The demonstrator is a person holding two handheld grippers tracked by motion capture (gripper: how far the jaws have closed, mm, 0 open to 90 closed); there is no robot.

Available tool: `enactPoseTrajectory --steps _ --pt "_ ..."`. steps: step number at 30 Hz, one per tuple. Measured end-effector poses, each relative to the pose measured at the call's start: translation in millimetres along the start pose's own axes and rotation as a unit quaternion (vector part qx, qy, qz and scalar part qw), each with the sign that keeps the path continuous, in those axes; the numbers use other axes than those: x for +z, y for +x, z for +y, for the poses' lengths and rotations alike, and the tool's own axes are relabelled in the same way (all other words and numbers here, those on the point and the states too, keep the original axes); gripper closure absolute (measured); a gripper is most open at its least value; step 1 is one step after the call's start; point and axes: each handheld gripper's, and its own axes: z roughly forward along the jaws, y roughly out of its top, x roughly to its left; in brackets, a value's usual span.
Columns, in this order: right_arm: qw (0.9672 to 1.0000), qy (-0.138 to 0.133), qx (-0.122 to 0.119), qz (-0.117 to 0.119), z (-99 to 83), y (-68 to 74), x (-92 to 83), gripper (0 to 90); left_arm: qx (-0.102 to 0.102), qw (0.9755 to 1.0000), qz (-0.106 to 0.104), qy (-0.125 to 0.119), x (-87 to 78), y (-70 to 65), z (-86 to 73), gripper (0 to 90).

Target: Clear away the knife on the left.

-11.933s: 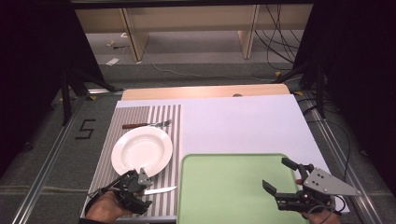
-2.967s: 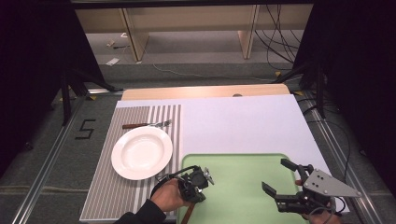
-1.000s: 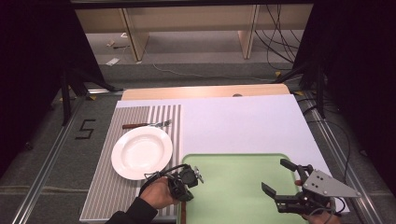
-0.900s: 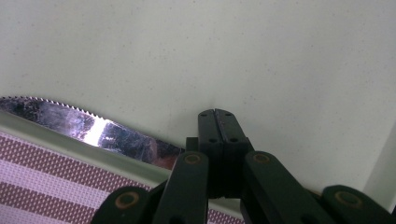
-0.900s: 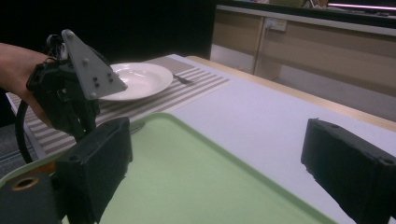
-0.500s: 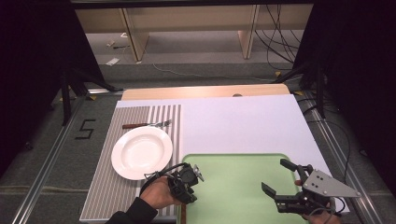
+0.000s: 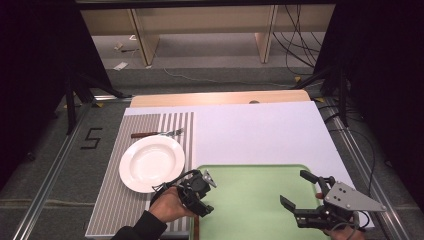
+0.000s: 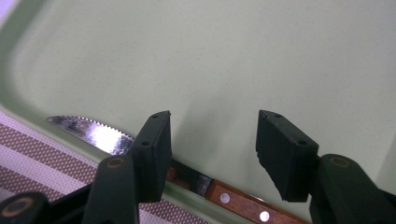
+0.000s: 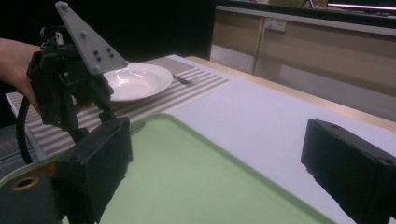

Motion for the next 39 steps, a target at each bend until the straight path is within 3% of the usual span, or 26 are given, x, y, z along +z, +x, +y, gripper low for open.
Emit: enactPoseTrajectory --steps 8,13,18,23,27,33,39 --pt "1.0 0.001 0.0 0.0 -0.1 0.2 -0.2 9.8 -0.012 0.9995 0.012 -0.028 -4.7 0.8 0.4 36.9" --pt "1.0 0.0 0.0 0.0 -0.1 0.1 -0.3 9.8 -0.004 0.9985 0.007 -0.055 -9.8 0.2 0.7 32.9" --pt "1.0 0.001 -0.001 0.0 0.0 0.2 -0.4 9.8 0.003 0.9968 0.013 -0.079 -13.2 -2.7 0.6 25.9" --pt "1.0 0.0 0.0 0.0 -0.1 0.2 -0.3 9.8 0.009 0.9934 0.018 -0.113 -18.9 -3.4 -0.9 22.1" --pt "1.0 0.0 0.0 0.0 -0.2 0.2 -0.2 9.8 0.005 0.9882 0.031 -0.15 -24.1 -3.3 -3.2 20.4" --pt "1.0 0.0 0.0 0.0 0.0 0.2 -0.4 9.8 0.017 0.9804 0.032 -0.194 -29.9 -5.1 -8.0 18.3" --pt "1.0 0.0 0.0 0.0 -0.1 0.3 -0.1 9.8 0.014 0.9661 0.021 -0.257 -36.0 -8.0 -16.1 17.9"
